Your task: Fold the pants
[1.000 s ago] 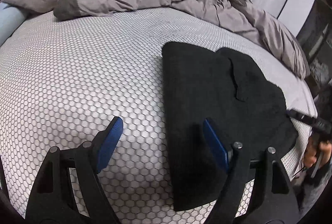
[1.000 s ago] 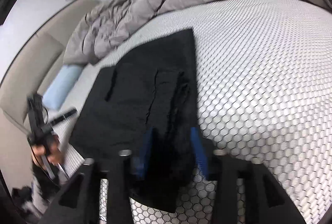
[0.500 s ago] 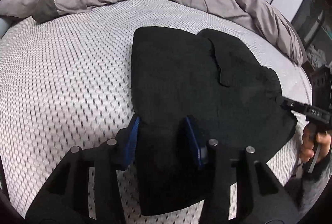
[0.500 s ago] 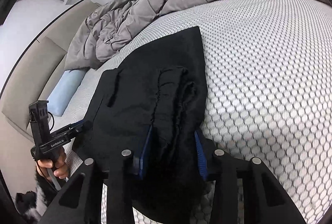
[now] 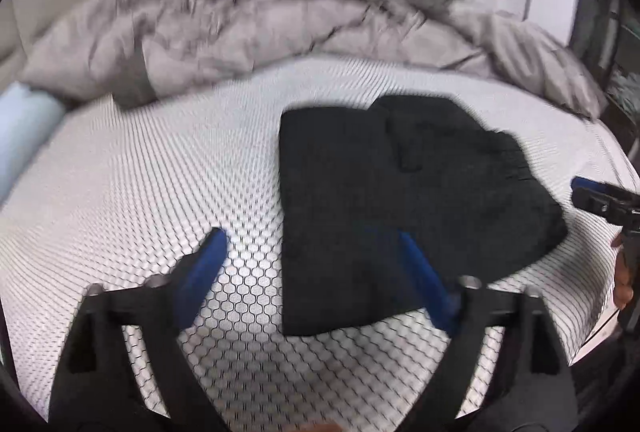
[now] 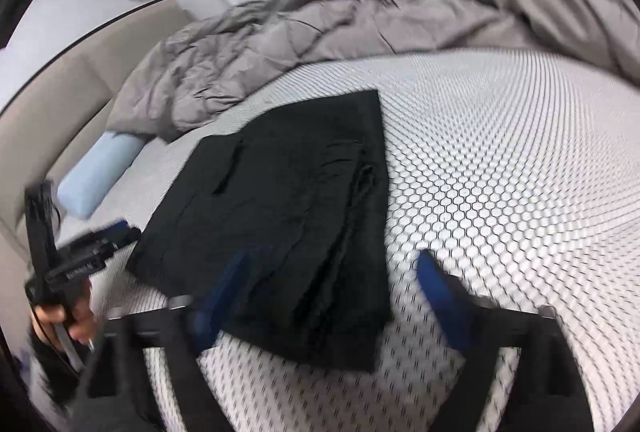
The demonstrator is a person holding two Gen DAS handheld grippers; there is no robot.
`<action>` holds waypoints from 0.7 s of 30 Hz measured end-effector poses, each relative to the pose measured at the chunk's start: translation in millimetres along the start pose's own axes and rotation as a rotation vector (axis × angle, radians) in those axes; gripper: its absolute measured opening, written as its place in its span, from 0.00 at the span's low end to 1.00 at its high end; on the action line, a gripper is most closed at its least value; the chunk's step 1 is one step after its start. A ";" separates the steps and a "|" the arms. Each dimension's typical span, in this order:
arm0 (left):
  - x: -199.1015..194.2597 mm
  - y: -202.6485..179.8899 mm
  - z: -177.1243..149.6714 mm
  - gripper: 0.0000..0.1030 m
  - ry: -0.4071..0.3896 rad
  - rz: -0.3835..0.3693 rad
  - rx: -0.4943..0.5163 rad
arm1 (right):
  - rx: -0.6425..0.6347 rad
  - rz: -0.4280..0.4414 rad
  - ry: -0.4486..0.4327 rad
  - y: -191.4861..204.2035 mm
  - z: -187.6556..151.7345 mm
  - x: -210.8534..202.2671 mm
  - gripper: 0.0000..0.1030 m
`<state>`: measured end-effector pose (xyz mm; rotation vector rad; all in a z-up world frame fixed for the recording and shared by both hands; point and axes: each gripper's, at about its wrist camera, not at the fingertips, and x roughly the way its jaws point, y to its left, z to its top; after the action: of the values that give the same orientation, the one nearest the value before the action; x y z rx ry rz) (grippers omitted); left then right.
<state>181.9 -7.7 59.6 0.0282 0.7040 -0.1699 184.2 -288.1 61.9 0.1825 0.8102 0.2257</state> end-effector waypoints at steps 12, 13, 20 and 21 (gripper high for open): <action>-82.3 0.7 -45.0 1.00 -0.267 -0.005 -0.088 | -0.111 0.031 -0.298 38.9 -41.9 -65.6 1.00; -86.2 2.2 -45.6 1.00 -0.285 -0.006 -0.097 | -0.107 0.034 -0.316 40.2 -46.8 -69.8 1.00; -87.4 6.6 -45.3 1.00 -0.280 -0.045 -0.137 | -0.092 0.007 -0.303 50.1 -48.1 -57.3 1.00; -85.9 5.7 -45.1 1.00 -0.277 -0.028 -0.131 | -0.092 0.008 -0.303 51.5 -47.0 -55.1 1.00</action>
<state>89.6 14.2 80.6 -0.1283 0.4377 -0.1509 106.3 -249.9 81.0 0.1290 0.4971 0.2360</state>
